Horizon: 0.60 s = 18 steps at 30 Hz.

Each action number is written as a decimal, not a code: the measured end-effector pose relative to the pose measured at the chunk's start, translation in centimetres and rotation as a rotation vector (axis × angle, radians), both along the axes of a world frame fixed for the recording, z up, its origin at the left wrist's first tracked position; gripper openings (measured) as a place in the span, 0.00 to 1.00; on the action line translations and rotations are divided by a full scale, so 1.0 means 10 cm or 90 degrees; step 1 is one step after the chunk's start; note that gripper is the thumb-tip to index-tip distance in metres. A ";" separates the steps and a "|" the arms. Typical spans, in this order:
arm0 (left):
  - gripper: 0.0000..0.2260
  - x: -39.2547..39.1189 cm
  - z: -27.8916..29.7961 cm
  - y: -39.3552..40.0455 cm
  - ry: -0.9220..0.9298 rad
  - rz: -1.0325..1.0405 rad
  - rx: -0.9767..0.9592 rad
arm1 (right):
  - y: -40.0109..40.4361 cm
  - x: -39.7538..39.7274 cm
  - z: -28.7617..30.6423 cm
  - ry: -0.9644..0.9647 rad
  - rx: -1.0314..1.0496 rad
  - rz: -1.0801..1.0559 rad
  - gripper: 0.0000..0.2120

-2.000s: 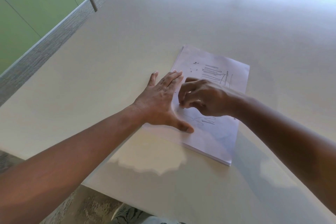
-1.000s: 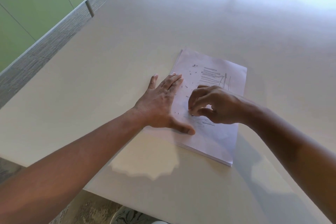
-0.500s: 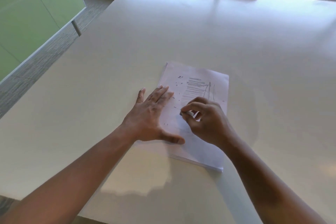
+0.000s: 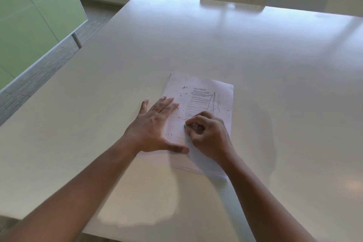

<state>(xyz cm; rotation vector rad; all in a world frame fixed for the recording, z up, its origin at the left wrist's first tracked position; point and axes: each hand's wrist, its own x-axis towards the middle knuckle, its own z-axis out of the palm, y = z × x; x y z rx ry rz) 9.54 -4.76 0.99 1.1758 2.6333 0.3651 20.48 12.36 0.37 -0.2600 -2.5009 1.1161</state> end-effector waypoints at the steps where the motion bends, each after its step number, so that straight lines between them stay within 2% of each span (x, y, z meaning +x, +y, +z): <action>1: 0.65 0.00 0.00 0.00 -0.003 0.002 0.008 | -0.01 0.01 -0.01 0.011 -0.005 -0.008 0.04; 18: 0.67 0.01 0.01 -0.01 0.005 -0.028 0.023 | -0.04 0.09 -0.03 0.063 0.036 -0.046 0.03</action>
